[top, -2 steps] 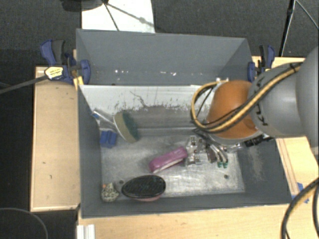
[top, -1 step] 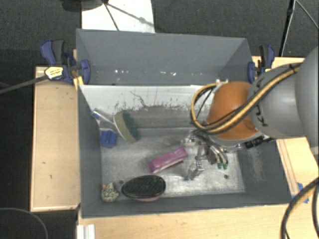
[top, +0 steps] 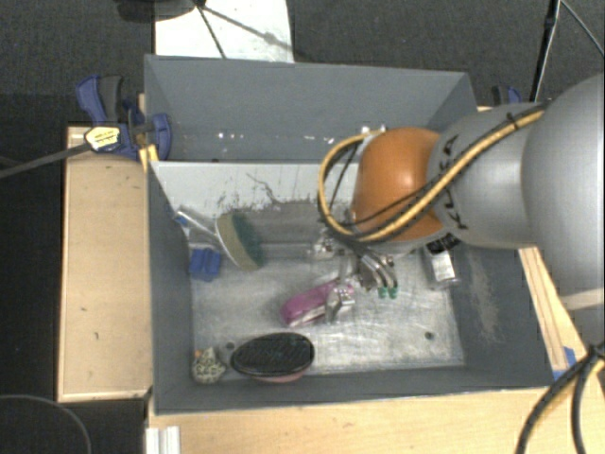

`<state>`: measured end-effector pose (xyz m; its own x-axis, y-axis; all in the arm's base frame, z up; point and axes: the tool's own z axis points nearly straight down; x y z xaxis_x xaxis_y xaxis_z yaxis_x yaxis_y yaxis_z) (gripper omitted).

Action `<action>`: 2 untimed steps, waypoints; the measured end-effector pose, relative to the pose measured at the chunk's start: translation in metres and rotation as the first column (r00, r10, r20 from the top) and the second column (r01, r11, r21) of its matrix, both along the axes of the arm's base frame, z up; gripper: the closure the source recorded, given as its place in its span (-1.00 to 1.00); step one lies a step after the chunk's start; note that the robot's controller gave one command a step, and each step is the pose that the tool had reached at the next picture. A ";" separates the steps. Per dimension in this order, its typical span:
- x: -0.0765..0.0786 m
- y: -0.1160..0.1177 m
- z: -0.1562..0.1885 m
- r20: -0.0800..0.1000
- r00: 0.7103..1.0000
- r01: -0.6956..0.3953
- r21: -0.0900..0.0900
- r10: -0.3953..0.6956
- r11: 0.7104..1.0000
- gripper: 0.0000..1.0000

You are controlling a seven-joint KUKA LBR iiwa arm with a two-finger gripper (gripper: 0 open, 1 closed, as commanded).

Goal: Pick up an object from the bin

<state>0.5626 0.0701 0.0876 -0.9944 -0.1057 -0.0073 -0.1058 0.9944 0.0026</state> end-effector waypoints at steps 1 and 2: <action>-0.001 -0.003 -0.001 -0.004 1.000 0.003 -0.002 -0.003 1.000 1.00; 0.009 0.013 0.116 0.003 1.000 -0.009 -0.002 0.009 1.000 1.00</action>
Offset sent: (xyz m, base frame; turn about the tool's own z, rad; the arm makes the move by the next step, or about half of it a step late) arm 0.0000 0.0000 0.0000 0.0000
